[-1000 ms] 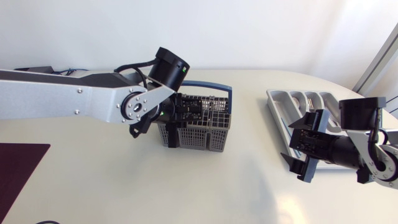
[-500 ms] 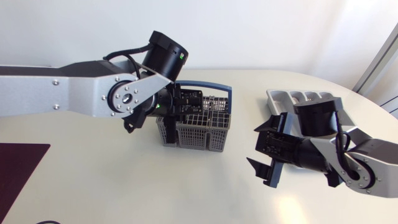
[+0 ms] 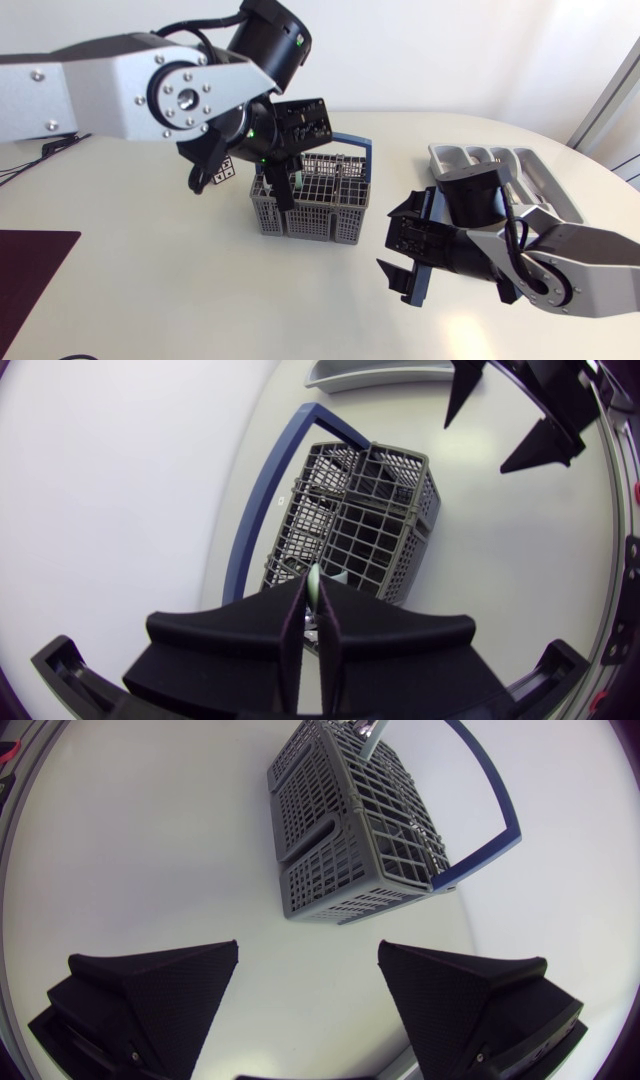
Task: Transfer all utensils from the basket to the drawer tray.
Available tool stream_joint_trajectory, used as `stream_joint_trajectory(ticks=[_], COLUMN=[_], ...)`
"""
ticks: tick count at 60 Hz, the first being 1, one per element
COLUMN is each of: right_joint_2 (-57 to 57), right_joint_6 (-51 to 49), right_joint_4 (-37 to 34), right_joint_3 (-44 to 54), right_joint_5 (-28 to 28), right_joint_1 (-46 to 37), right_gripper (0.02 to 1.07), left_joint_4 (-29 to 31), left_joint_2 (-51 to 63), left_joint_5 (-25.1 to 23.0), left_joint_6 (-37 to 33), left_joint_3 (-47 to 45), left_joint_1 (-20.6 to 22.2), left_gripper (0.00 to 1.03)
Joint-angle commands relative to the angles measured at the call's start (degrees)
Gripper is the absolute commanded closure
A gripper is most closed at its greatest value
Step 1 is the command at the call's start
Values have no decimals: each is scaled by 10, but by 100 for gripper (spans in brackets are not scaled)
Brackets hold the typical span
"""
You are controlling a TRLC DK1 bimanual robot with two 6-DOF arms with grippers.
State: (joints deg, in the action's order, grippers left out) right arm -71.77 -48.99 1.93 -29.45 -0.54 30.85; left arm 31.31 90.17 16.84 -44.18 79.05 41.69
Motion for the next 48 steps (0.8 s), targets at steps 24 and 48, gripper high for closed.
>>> stream_joint_trajectory(ticks=[24, 48], right_joint_2=[-4, 15], right_joint_6=[108, 244], right_joint_4=[13, -5], right_joint_3=[-59, -150], right_joint_5=[7, -54], right_joint_1=[30, 54], right_gripper=[7, 12], left_joint_4=[158, 168], left_joint_2=[29, -17], left_joint_5=[-65, -224], left_joint_6=[279, 403], left_joint_3=[145, 135], left_joint_1=[-34, -40], left_gripper=[100, 100])
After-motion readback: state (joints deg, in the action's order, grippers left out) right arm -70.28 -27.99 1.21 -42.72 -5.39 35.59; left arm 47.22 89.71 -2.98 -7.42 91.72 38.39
